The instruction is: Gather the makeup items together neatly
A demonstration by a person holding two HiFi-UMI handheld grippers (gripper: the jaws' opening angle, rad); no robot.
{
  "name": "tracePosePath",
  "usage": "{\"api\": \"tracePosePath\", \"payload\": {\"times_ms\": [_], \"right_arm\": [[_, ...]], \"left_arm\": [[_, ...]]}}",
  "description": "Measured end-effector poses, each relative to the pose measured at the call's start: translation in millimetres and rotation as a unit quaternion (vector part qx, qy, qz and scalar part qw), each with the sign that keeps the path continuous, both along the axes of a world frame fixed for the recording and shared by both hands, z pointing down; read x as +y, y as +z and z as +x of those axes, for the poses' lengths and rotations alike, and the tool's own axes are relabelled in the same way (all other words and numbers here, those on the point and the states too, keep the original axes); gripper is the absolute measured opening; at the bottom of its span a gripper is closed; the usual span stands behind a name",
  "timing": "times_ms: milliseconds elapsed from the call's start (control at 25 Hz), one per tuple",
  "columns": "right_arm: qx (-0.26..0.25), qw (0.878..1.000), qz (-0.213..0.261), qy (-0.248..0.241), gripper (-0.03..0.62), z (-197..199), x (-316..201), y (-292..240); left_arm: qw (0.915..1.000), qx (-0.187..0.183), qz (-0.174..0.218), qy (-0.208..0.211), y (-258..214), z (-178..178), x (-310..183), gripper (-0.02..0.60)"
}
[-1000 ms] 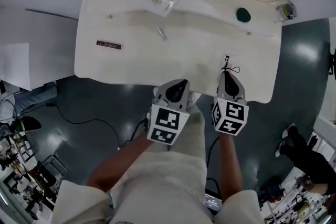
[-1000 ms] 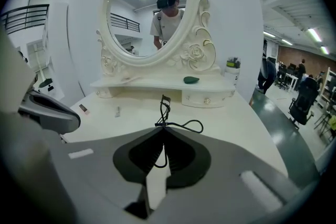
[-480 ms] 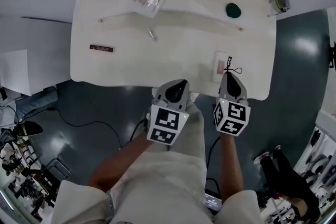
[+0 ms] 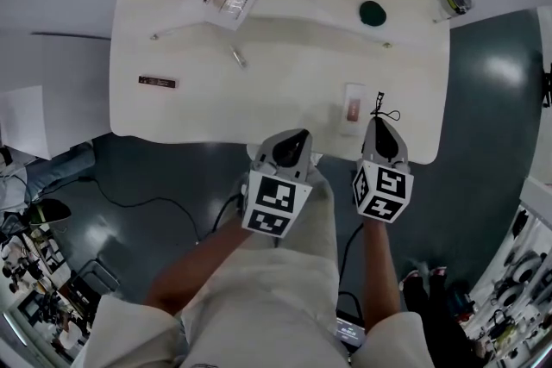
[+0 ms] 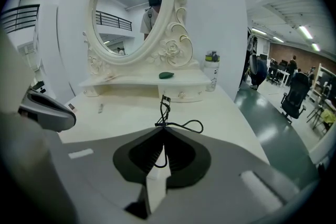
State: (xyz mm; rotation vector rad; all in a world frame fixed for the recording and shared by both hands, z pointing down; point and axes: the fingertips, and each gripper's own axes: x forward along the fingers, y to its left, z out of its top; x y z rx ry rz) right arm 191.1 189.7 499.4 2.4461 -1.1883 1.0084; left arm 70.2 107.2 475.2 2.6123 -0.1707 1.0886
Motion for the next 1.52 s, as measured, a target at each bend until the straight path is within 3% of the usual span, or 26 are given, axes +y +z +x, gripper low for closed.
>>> {"api": "tracePosePath", "payload": {"times_ms": [1520], "right_arm": [[-0.061, 0.997, -0.045, 0.02, 0.014, 44, 45, 70]], "left_arm": [[0.9995, -0.028, -0.009, -0.012, 31, 46, 39, 0.005]]}}
